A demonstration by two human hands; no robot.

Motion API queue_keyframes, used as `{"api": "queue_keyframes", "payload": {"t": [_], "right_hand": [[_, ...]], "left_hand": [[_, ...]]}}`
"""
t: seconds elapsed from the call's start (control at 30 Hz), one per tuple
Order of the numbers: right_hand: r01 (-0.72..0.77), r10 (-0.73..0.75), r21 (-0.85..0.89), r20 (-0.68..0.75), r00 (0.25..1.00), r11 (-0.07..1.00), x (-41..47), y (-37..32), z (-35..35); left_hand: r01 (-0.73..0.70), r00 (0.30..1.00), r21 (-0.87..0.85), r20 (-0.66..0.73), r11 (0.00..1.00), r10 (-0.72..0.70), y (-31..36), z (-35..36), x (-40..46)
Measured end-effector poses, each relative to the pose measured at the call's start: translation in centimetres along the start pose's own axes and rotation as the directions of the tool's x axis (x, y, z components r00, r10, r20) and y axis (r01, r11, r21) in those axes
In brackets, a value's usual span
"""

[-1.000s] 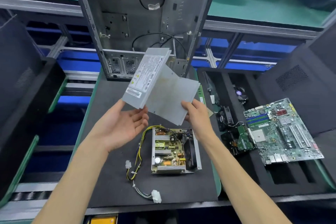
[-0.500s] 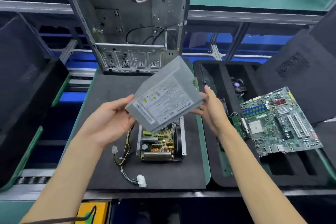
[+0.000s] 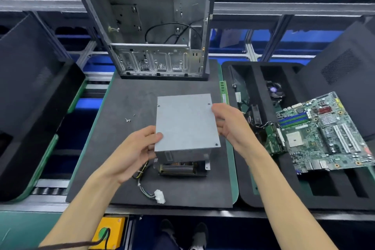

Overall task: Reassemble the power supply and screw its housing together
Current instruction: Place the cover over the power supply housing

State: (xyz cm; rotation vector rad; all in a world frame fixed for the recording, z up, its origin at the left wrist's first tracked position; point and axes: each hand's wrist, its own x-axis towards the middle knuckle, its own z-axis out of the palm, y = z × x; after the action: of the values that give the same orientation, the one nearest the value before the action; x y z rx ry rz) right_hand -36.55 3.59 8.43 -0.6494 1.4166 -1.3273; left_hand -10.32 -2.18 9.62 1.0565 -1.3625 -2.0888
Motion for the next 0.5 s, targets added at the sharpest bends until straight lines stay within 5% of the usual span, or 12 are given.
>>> {"api": "queue_keyframes", "payload": {"t": [0.5], "right_hand": [[-0.045, 0.045, -0.002, 0.026, 0.999, 0.999, 0.2, 0.8, 1.0]], "left_hand": [[0.072, 0.997, 0.029, 0.007, 0.997, -0.072, -0.1, -2.0, -0.5]]}}
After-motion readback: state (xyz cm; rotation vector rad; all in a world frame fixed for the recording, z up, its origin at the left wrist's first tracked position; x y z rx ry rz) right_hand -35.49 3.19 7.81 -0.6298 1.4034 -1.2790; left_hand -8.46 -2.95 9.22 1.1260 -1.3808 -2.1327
